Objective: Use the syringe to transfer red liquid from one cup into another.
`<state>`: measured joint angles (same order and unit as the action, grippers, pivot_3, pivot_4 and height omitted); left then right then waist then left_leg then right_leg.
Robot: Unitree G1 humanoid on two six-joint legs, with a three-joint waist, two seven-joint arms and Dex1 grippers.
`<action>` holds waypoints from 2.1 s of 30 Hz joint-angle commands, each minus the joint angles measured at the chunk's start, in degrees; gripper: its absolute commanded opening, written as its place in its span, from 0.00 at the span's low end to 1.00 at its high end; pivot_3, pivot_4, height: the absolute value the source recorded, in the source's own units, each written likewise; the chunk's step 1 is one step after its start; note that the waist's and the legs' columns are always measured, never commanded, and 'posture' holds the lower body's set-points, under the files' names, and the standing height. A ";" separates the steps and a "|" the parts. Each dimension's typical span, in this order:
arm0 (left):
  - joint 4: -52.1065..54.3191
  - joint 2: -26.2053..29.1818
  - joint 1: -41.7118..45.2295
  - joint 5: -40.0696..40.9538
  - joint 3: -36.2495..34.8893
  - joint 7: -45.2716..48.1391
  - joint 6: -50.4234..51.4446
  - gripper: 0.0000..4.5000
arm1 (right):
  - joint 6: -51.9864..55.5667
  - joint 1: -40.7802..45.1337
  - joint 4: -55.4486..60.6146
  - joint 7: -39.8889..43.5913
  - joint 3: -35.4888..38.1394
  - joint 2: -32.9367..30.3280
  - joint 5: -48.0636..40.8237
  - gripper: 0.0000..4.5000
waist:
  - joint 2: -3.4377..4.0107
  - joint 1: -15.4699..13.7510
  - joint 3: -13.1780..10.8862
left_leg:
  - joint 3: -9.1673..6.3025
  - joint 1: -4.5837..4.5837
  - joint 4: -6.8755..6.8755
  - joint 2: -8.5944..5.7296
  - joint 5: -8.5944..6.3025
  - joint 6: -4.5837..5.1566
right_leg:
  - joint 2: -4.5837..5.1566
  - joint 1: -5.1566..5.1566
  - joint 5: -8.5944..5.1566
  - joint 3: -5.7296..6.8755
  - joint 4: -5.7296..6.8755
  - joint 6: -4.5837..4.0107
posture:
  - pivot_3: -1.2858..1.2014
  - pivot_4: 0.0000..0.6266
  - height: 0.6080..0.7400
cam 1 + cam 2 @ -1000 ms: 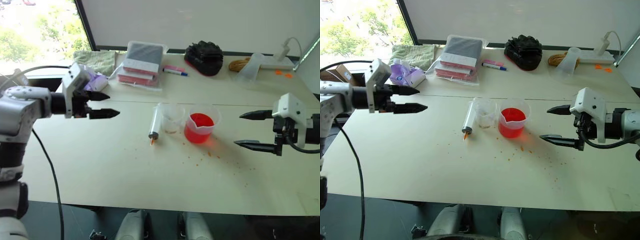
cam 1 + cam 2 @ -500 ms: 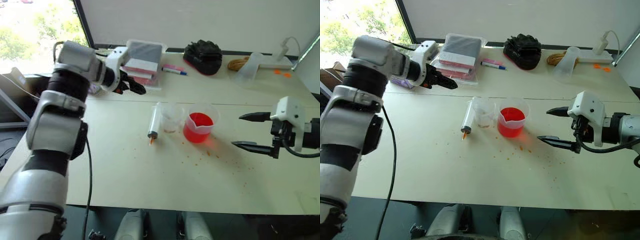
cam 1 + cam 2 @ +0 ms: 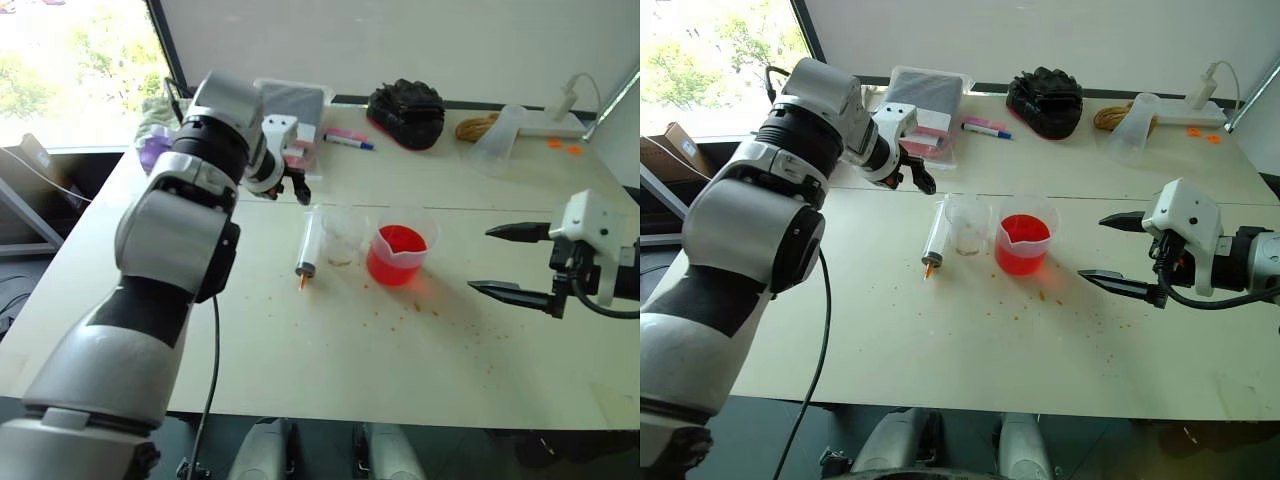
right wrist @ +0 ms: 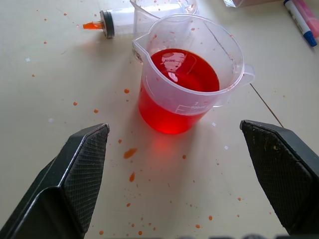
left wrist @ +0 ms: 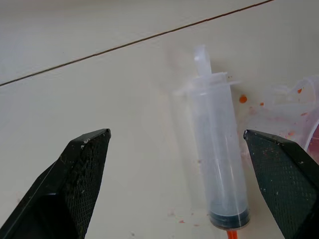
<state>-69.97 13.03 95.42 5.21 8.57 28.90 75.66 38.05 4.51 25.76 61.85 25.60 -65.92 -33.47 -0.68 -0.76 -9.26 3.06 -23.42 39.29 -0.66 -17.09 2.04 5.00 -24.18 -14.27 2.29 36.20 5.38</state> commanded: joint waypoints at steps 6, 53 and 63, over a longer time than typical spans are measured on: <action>-1.26 -2.90 0.85 0.91 -10.18 -12.78 2.18 1.00 | -0.74 0.59 0.26 0.58 1.80 -0.46 -0.20 0.98 | 0.00 -0.03 0.00 | 0.00 0.01 0.00 0.00 0.07 -0.13 | 0.01 0.00 0.01 0.00 0.02 0.02 | 0.52 0.24 1.00; -4.00 -3.42 -7.91 3.94 -30.49 -44.46 -2.00 0.94 | -2.10 0.87 -0.10 -0.77 1.09 0.00 0.27 0.99 | 0.03 -0.19 0.02 | 0.02 0.08 0.00 -0.05 0.38 -0.73 | 0.08 -0.01 0.05 0.03 0.15 0.06 | 0.52 0.24 1.00; -3.45 -3.36 -9.57 4.94 -32.39 -47.83 -3.22 0.33 | -2.45 0.91 0.07 -1.37 0.86 0.31 0.75 1.00 | 0.07 -0.16 0.05 | 0.02 0.12 0.00 -0.08 0.42 -0.81 | 0.10 0.01 0.06 0.03 0.21 0.07 | 0.52 0.24 1.00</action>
<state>-74.03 9.68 86.12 9.46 -23.42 -18.54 72.62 36.31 4.67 25.49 60.93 25.63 -65.91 -32.78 -0.62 -0.91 -9.21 3.08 -23.30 39.29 -0.74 -16.67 1.23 5.10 -24.17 -14.21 2.33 36.41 5.44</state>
